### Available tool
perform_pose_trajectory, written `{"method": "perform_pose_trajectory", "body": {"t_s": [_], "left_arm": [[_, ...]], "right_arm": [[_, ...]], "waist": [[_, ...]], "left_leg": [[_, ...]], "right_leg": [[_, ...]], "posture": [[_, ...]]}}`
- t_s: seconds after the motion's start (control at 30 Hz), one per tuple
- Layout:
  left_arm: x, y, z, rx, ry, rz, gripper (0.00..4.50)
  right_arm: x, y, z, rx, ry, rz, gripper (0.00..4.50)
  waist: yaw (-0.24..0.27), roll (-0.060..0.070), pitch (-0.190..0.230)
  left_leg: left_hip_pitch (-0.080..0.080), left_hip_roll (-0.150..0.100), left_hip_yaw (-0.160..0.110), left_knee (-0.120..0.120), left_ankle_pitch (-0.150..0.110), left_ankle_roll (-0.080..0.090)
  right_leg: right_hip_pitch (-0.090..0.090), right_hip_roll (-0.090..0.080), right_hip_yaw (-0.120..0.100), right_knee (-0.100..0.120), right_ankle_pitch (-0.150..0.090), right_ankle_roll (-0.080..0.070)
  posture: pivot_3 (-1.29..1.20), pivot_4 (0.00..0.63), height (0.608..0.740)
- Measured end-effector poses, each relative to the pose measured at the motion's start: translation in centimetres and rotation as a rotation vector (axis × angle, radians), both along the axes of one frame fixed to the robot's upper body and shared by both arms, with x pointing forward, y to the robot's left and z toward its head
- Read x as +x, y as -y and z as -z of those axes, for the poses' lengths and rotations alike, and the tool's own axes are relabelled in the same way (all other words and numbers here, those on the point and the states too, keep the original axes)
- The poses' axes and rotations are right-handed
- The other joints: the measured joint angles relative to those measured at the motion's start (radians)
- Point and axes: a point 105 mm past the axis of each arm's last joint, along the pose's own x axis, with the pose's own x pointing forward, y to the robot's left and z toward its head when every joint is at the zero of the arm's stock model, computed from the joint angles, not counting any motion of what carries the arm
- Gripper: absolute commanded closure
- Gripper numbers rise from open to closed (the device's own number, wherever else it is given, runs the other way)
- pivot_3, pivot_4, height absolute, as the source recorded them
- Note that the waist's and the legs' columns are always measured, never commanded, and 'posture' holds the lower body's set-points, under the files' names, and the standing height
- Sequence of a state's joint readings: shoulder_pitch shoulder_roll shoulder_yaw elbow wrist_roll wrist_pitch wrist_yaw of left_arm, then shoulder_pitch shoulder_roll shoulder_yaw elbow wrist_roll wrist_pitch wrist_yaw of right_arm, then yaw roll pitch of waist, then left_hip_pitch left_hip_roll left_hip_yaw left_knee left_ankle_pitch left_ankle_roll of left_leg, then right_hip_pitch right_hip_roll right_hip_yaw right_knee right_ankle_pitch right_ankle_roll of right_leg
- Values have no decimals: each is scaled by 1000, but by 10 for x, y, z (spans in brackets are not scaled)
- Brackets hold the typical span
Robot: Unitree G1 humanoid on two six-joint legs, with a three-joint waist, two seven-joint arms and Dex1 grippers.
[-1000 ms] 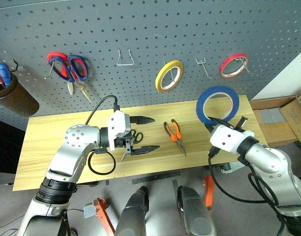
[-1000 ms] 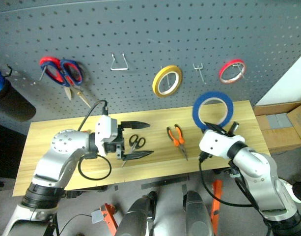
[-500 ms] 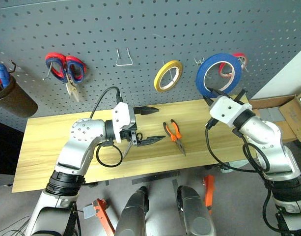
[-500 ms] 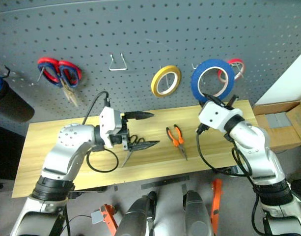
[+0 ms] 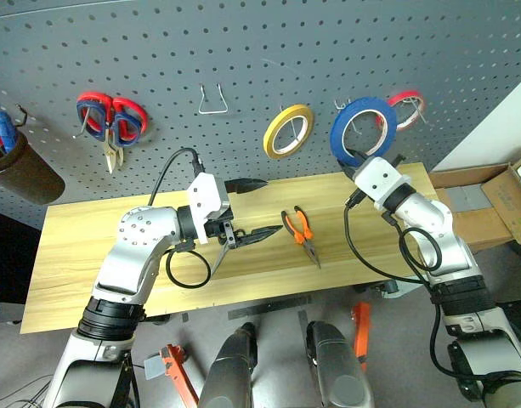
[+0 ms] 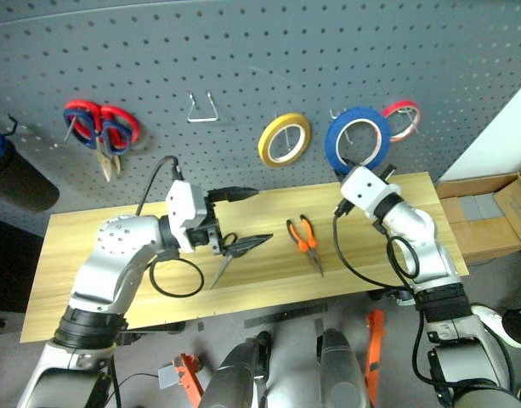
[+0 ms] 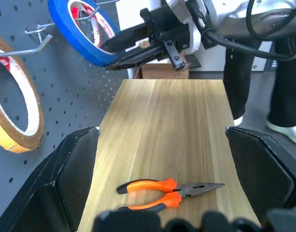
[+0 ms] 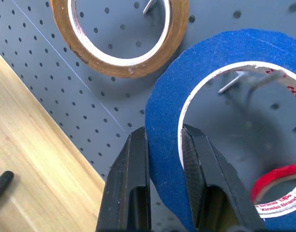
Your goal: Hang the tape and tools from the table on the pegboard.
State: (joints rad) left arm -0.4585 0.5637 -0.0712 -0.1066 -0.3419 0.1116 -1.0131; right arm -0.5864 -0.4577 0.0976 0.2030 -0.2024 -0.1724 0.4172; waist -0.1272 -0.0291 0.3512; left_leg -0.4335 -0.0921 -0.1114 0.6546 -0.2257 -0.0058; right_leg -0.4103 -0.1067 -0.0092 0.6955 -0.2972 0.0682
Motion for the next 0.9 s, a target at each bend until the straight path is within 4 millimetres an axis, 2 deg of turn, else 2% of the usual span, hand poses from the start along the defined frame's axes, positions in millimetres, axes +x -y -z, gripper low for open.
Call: {"method": "perform_pose_trajectory", "body": {"t_s": [0.17,0.3,0.4,0.47,0.53,0.63,0.8,0.9], "left_arm": [[0,-5,8,9,-13,-23,0],[5,-24,16,46,-24,-87,0],[7,-35,22,79,-31,-116,0],[10,-50,29,127,-59,-148,0],[11,-69,39,193,-82,-180,0],[8,-88,53,283,-107,-186,0],[5,-98,71,362,-146,-162,0],[5,-99,73,367,-148,-155,0]], "right_arm": [[0,2,5,37,-32,10,1401],[-7,6,23,59,-119,56,61],[-17,5,33,180,-243,113,24],[-26,-5,43,285,-355,154,24],[-33,-13,54,323,-471,231,24],[-41,-25,65,396,-620,257,24],[-45,-54,100,494,-873,302,24],[-41,-67,110,495,-923,314,24]], "waist": [[1,0,-1],[5,0,-4],[5,0,-5],[0,1,-5],[-7,1,-6],[-7,1,-9],[-9,1,-12],[-10,1,-12]], "left_leg": [[0,0,0,5,0,0],[0,1,0,6,0,0],[0,2,0,6,0,0],[0,3,0,6,0,0],[0,2,1,6,0,0],[0,2,0,6,0,0],[0,2,0,6,0,0],[0,1,0,6,0,0]], "right_leg": [[0,0,0,3,0,0],[0,0,0,4,0,-1],[0,0,0,5,1,-1],[-2,0,1,5,1,-2],[-4,0,3,7,1,-2],[-4,0,3,8,1,-2],[-5,-1,3,9,2,-2],[-6,-1,3,10,2,-2]], "posture": [[-198,278,740],[-203,284,740],[-211,291,740],[-212,293,740],[-215,296,740],[-216,295,740],[-220,295,740],[-218,295,740]]}}
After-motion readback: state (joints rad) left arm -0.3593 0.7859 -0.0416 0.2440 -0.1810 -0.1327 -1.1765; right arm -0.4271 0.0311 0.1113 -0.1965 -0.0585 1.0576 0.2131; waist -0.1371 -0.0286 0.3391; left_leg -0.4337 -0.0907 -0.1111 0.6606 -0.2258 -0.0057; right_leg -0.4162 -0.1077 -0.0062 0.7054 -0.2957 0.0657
